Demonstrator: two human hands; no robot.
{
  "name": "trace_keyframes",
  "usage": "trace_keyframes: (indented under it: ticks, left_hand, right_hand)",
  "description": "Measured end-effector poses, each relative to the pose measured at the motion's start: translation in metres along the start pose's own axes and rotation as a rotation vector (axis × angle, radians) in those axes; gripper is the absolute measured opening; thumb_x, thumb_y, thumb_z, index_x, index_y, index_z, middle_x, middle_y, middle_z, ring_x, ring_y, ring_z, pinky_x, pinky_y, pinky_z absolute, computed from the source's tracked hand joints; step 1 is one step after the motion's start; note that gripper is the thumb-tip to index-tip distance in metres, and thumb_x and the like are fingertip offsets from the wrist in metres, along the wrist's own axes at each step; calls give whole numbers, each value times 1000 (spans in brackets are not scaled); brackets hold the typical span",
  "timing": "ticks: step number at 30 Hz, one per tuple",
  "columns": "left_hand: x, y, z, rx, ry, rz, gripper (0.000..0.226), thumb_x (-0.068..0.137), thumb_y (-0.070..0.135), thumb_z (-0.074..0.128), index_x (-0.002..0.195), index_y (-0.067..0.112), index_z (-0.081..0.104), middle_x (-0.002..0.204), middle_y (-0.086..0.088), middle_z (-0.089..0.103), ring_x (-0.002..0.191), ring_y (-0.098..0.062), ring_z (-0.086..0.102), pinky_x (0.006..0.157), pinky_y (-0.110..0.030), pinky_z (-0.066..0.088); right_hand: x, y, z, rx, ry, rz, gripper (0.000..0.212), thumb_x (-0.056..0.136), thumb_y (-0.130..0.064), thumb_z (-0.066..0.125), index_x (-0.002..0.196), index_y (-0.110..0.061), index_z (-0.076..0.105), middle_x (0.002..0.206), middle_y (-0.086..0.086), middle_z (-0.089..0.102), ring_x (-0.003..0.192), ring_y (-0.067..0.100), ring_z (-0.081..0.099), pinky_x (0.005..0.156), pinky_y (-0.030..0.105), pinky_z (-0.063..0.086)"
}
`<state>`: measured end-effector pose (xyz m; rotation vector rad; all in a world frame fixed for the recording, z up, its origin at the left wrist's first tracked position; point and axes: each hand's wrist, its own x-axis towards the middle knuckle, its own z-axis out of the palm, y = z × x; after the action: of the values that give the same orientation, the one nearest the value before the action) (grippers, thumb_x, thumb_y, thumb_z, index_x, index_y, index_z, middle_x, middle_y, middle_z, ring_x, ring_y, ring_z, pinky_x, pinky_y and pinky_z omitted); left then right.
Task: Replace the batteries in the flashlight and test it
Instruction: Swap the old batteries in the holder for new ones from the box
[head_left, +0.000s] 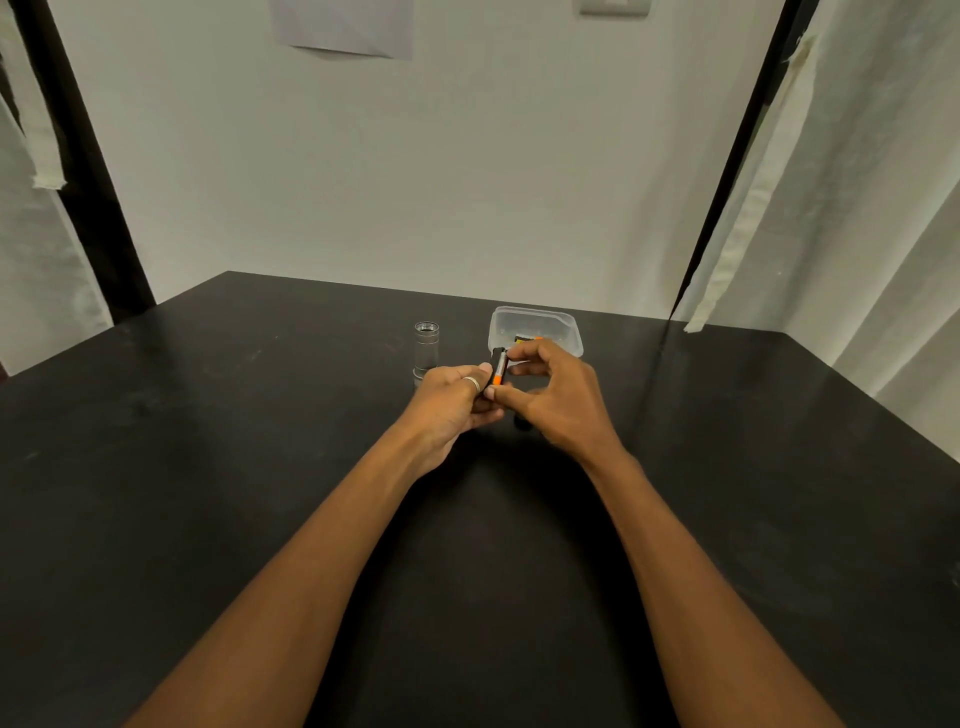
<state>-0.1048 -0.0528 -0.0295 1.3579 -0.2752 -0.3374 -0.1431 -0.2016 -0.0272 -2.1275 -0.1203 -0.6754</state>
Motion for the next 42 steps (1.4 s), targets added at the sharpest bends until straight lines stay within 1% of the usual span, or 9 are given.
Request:
trace_keyframes:
  ticks: [8, 13, 17, 20, 24, 30, 35, 40, 42]
  left_hand:
    - [0, -1, 1, 45, 12, 23, 34, 107, 18, 49, 82, 3, 67, 70, -3, 64, 77, -14, 65, 81, -31, 60]
    - [1, -2, 1, 71, 17, 33, 34, 107, 17, 50, 82, 3, 68, 66, -1, 66, 76, -13, 67, 77, -28, 60]
    - [1, -2, 0, 42, 22, 31, 38, 107, 16, 49, 76, 6, 67, 71, -5, 64, 76, -14, 65, 78, -30, 60]
    - [1, -2, 0, 34, 2, 30, 34, 108, 16, 48, 84, 3, 69, 79, -8, 66, 76, -14, 66, 78, -28, 60]
    - [2, -4, -1, 46, 10, 28, 30, 107, 16, 50, 96, -2, 71, 81, -8, 68, 75, -13, 66, 72, -25, 57]
    - [5, -6, -2, 57, 26, 28, 30, 106, 19, 53, 91, 1, 73, 77, -6, 68, 73, -11, 66, 74, -28, 57]
    - [7, -7, -2, 47, 37, 30, 31, 105, 18, 55, 84, 3, 72, 76, -10, 64, 74, -15, 63, 79, -33, 56]
    - [6, -6, -1, 47, 20, 39, 32, 105, 15, 54, 85, 0, 72, 76, -14, 63, 83, -28, 61, 94, -51, 58]
    - [5, -6, -1, 54, 24, 33, 32, 105, 16, 54, 87, -2, 73, 78, -16, 64, 85, -30, 61, 96, -53, 57]
  right_hand:
    - [0, 1, -1, -34, 1, -5, 43, 74, -22, 91, 109, -15, 67, 112, -3, 69, 102, 4, 67, 83, 32, 61]
    - [0, 1, 0, -38, 18, -5, 46, 71, -20, 93, 107, -14, 66, 113, 0, 65, 97, 7, 68, 81, 35, 62]
    - [1, 2, 0, -30, -16, -3, 44, 75, -23, 91, 111, -17, 66, 116, -3, 67, 103, 3, 66, 84, 25, 58]
    - [1, 4, -3, -21, -16, 4, 36, 80, -25, 87, 111, -20, 69, 114, -7, 70, 104, 1, 67, 83, 12, 50]
    - [1, 5, -2, -85, 15, -52, 30, 83, -22, 83, 110, -17, 71, 108, -6, 72, 100, 3, 69, 78, 24, 60]
    - [0, 7, -3, -183, 0, -186, 36, 84, -23, 82, 117, -13, 68, 111, -2, 71, 101, 9, 68, 68, 30, 63]
    - [-3, 5, -4, -294, -18, -250, 40, 87, -31, 78, 120, -15, 63, 115, 2, 70, 97, 14, 69, 73, 33, 63]
    - [-4, 3, -3, -409, -3, -297, 37, 86, -33, 77, 113, -16, 57, 105, 4, 71, 85, 20, 70, 72, 32, 62]
    - [-4, 3, -2, -410, 5, -306, 37, 86, -30, 76, 112, -15, 56, 102, 4, 71, 84, 19, 69, 73, 33, 62]
